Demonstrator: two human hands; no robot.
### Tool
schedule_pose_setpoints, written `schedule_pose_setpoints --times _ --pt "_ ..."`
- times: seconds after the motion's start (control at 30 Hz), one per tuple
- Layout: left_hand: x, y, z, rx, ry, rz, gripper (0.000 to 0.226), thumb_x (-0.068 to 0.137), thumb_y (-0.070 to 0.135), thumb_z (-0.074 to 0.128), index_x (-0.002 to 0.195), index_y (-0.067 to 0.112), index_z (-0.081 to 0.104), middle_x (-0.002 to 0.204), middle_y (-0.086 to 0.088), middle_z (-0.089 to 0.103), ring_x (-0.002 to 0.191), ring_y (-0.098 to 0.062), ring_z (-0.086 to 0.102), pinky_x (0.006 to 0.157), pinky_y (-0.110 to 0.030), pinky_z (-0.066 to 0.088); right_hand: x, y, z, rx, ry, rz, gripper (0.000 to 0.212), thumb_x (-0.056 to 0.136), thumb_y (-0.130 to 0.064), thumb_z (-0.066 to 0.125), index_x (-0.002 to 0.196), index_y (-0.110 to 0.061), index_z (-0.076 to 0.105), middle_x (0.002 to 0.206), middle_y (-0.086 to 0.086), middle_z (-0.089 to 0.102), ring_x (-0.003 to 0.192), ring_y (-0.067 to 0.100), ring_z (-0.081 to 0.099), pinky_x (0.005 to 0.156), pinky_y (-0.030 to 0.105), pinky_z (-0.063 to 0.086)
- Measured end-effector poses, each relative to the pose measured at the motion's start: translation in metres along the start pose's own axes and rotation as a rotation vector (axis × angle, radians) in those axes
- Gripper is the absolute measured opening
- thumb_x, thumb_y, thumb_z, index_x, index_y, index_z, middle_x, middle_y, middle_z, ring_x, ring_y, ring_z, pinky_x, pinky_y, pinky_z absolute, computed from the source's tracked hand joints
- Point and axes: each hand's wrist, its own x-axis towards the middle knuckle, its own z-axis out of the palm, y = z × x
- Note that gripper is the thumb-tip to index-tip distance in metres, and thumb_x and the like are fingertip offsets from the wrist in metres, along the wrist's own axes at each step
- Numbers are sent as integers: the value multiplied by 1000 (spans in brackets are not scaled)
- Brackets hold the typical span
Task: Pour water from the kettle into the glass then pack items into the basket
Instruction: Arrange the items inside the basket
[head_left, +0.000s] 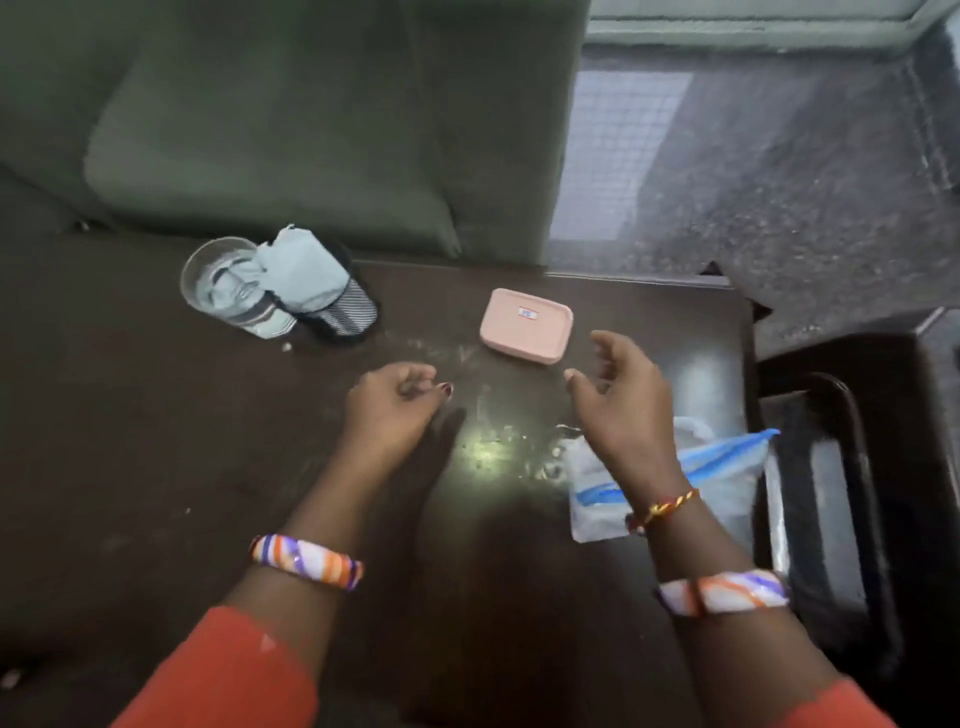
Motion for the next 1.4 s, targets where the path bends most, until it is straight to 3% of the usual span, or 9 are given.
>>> schedule_pose_setpoints --times 0.2,0.3,0.43,0.57,0.8,0.93,1.07,1.23,1.4 --pt "27 21 20 -194 -154 -10 50 89 17 56 136 7 41 141 -14 47 128 -24 48 107 -43 41 47 7 31 85 -47 365 52 84 -16 62 129 4 46 105 16 60 111 37 58 99 45 45" --pt "34 43 30 -341 -265 -68 50 94 17 47 141 5 31 149 -10 36 133 -21 41 89 -30 46 62 16 48 127 -22 414 46 82 -18 62 121 4 53 112 22 65 107 41 61 96 52 47" --pt "43 53 38 -231 -90 16 9 83 20 63 88 13 63 94 -11 62 90 -19 57 94 -43 52 62 21 54 182 32 369 12 72 -16 62 82 -11 67 93 23 71 90 40 67 85 53 53" --pt "32 75 43 -296 6 133 26 72 14 74 96 7 66 77 -5 64 76 -18 59 91 -44 54 37 7 18 293 142 317 16 75 -8 60 86 -18 66 82 13 73 78 32 69 78 49 57" --pt "-23 163 85 -284 -352 415 16 58 20 68 74 20 70 77 -12 69 79 -22 65 89 -50 54 9 3 -85 592 603 170 27 88 -1 52 108 -14 63 87 6 68 65 10 61 58 20 53" --pt "-65 224 138 -285 -543 521 14 63 12 72 74 21 68 77 -14 68 77 -24 64 87 -50 55 -1 12 -158 482 949 84 32 83 -23 51 113 -23 61 101 8 68 86 28 66 80 47 55" --pt "-103 259 192 -199 -630 598 13 74 6 70 86 7 72 66 -8 67 63 -17 60 80 -37 56 -8 36 -207 423 1154 91 39 84 -25 47 121 -29 58 115 7 66 105 29 62 90 51 51" --pt "-131 277 243 -7 -650 678 18 70 12 70 88 11 74 80 -12 73 78 -25 69 85 -45 56 -14 63 -233 410 1162 165 53 80 -26 39 129 -10 53 139 12 50 130 23 45 110 31 32" --pt "-144 294 278 63 -668 649 6 60 8 71 60 14 71 76 -22 73 75 -27 69 82 -46 57 -1 83 -242 491 1081 211 49 96 -10 40 143 -6 27 157 14 11 145 17 10 101 7 10"
